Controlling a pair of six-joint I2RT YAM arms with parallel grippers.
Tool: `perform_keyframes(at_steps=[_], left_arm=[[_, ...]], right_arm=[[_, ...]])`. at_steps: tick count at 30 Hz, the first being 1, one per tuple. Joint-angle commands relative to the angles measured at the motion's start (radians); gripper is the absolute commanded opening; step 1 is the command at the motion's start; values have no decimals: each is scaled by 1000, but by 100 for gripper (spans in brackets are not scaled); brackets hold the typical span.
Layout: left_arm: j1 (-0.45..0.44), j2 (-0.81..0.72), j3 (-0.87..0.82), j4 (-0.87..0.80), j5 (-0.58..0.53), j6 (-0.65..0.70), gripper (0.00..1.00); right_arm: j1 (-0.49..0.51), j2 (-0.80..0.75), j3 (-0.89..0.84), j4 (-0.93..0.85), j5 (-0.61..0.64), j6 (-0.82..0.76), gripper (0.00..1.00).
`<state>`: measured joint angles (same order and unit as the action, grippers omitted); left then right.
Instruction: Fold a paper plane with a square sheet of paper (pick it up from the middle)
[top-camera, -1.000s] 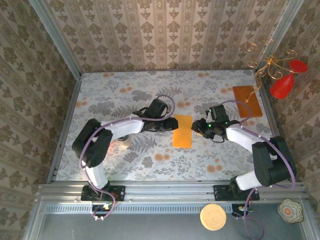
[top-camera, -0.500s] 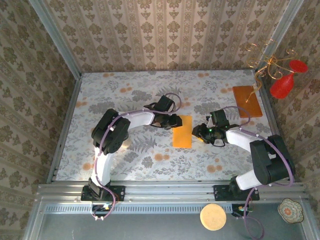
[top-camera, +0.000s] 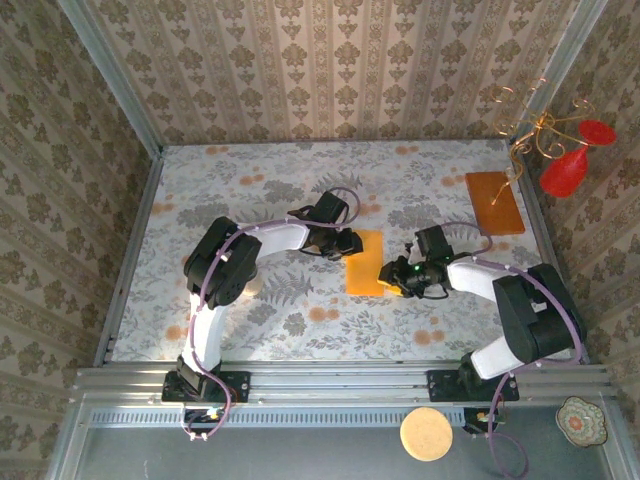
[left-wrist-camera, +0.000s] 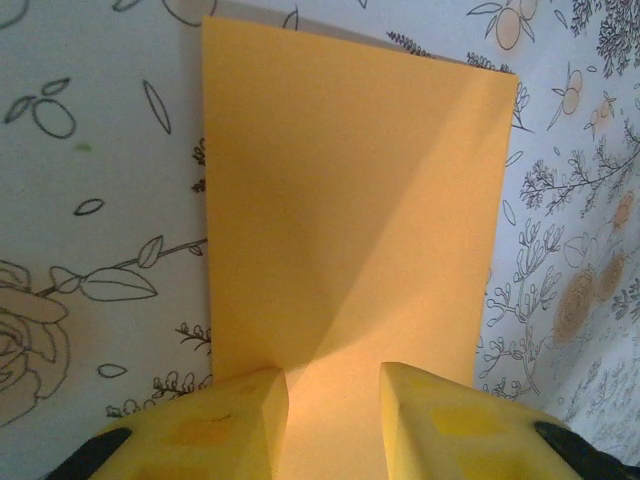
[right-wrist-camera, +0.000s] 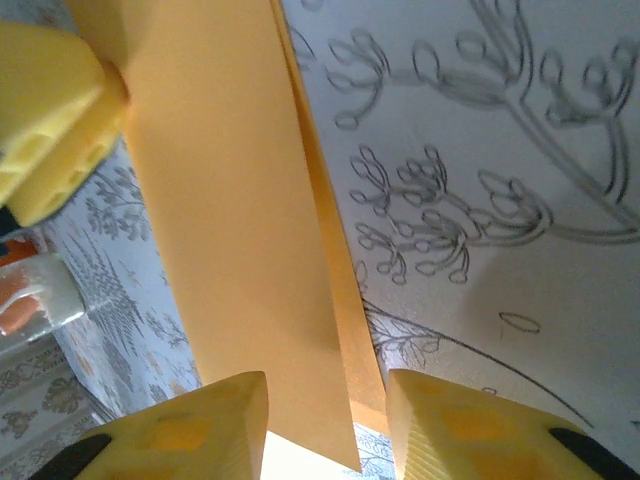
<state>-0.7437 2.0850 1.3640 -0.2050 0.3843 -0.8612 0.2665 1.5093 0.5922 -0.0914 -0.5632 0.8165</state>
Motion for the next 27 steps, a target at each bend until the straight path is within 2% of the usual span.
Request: perform_keyframes(at_steps=[1, 6, 13, 27], left_arm=[[13, 38, -11, -104, -25, -14, 33], [21, 31, -9, -105, -11, -19, 32], [25, 28, 0, -101, 0, -13, 32], [23, 33, 20, -99, 18, 0, 32]], right_arm=[[10, 18, -29, 40, -52, 35, 34], [11, 8, -56, 115, -93, 84, 27], [9, 5, -60, 160, -65, 107, 20], [7, -15, -29, 134, -47, 98, 6]])
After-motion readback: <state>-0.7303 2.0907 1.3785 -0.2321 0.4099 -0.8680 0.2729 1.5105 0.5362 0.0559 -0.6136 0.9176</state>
